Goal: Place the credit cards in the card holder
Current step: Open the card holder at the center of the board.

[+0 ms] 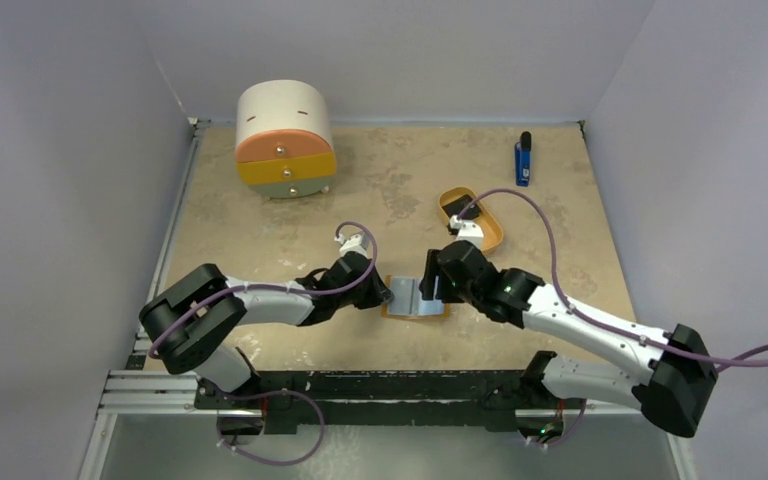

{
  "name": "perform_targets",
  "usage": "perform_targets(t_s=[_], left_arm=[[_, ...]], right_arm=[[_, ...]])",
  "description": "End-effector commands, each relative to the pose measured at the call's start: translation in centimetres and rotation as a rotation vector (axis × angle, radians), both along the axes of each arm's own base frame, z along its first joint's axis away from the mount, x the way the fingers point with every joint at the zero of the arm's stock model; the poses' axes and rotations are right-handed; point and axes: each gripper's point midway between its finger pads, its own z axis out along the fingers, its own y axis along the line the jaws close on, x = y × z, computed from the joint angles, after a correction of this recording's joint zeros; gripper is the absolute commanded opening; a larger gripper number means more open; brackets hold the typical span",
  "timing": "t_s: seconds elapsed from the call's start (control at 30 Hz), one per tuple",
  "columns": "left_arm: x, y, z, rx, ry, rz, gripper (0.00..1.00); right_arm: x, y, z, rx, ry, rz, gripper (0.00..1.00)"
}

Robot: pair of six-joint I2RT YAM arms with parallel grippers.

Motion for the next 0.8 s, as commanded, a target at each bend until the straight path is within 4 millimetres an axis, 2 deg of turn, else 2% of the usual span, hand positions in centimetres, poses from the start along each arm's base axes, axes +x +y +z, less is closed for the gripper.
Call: perform_targets(t_s=[0.0, 0.07, 0.17, 0.27, 0.4, 0.5, 0.77], left_arm=[[-0.8, 2.3, -2.3, 0.106, 0.041, 0.030, 0.00], [-0.7, 2.2, -2.2, 0.103, 0.040, 0.029, 0.00], [-0.6, 2.1, -2.1, 0.102, 0.038, 0.028, 0.00], [-0.6, 2.0, -2.1, 0.100, 0.038, 0.025, 0.00], [-0.6, 2.0, -2.1, 0.097, 0.038, 0.024, 0.00], [-0.6, 1.8, -2.0, 0.089, 0.039, 0.023, 0.00], [-0.2, 0.8, 0.2, 0.042, 0.020, 0.012, 0.00]], right_arm=[[1.3, 4.5, 5.6, 0.208, -0.081, 0.074, 0.63], [1.4, 5.9, 5.5, 0.252, -0.064, 0.097, 0.60], [1.5, 6.7, 3.7, 0.245, -0.015, 0.101, 0.54], [1.8, 5.8, 0.9, 0.218, 0.042, 0.056, 0.51], [2.0, 3.2, -2.9, 0.182, 0.112, -0.011, 0.47], [1.6, 1.9, -5.0, 0.115, 0.144, -0.020, 0.46], [1.7, 2.0, -7.7, 0.054, 0.174, 0.024, 0.44]])
